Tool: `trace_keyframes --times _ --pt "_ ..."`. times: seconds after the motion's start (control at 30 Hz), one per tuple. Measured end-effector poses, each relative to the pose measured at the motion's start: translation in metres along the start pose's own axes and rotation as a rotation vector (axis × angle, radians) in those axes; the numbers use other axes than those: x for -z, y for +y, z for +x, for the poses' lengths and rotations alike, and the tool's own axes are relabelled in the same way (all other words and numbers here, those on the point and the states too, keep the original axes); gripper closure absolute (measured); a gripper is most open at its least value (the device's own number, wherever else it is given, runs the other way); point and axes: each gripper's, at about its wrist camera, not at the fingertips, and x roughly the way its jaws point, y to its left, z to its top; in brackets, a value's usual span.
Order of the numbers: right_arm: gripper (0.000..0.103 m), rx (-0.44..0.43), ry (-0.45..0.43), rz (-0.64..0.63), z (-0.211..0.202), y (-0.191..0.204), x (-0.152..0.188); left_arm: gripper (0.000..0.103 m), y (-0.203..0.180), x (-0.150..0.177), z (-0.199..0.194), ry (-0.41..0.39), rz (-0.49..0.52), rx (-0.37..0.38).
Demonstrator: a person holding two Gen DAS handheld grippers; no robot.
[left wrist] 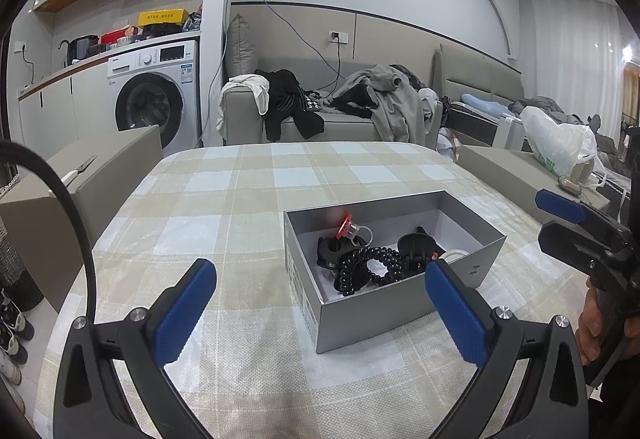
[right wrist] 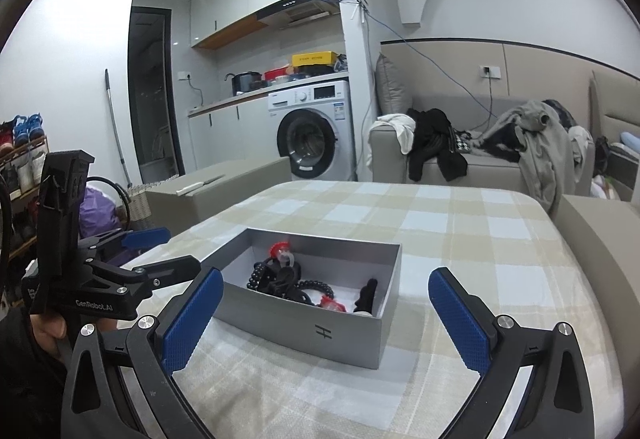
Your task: Organize jewelry
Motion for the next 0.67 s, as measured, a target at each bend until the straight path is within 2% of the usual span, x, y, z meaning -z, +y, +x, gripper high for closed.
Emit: trace_keyframes --times 0.33,0.67 --pt "0.0 -0.003 0.002 -0.007 0.0011 0.0011 0.0001 0.001 -0.0023 -0.0004 -0.0001 -0.004 0.009 0.006" --pt "0.0 -0.004 0.003 -0.006 0.0012 0.0013 0.0001 0.001 0.0001 -0.0004 -0.0026 -0.017 -0.004 -0.021"
